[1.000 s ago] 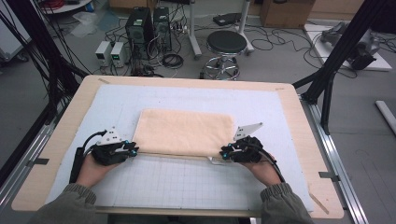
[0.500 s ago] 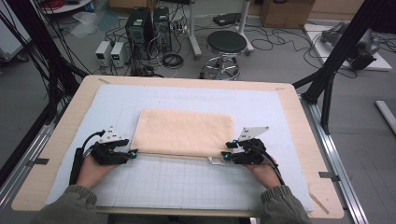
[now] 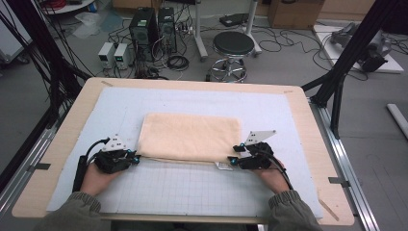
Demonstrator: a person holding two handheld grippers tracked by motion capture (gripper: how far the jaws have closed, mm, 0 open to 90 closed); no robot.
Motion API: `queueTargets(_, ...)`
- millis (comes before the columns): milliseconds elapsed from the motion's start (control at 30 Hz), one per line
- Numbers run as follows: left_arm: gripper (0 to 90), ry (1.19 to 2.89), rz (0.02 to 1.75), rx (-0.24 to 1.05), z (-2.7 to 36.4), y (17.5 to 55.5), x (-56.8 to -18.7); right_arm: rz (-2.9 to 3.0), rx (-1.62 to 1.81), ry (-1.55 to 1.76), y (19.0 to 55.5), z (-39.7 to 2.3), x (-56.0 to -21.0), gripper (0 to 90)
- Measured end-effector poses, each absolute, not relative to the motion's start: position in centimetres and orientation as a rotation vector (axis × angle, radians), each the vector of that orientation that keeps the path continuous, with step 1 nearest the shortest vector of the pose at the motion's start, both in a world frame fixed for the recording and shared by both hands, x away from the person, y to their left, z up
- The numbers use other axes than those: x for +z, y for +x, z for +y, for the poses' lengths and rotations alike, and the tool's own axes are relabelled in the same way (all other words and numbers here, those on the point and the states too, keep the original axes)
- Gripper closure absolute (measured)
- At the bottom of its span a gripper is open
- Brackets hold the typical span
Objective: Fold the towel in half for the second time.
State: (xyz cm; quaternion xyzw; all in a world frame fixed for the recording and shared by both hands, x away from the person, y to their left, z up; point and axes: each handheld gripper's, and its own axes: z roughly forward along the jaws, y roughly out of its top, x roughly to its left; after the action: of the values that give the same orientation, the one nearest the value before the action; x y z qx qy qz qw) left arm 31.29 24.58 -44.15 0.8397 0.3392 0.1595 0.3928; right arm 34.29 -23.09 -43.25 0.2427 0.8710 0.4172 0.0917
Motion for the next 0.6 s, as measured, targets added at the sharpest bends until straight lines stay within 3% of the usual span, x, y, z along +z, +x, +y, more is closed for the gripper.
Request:
queueTargets(333,80.1,2.152,0.802,0.374,24.2,30.2,-43.9,2.582,1.241,0.742,34.5,-23.8,-43.1,46.8)
queueTargets(600,64.6,2.066,0.813,0.442,25.2,30.1,-42.4,2.553,1.316,0.707,34.1,-23.5,-42.3,52.4)
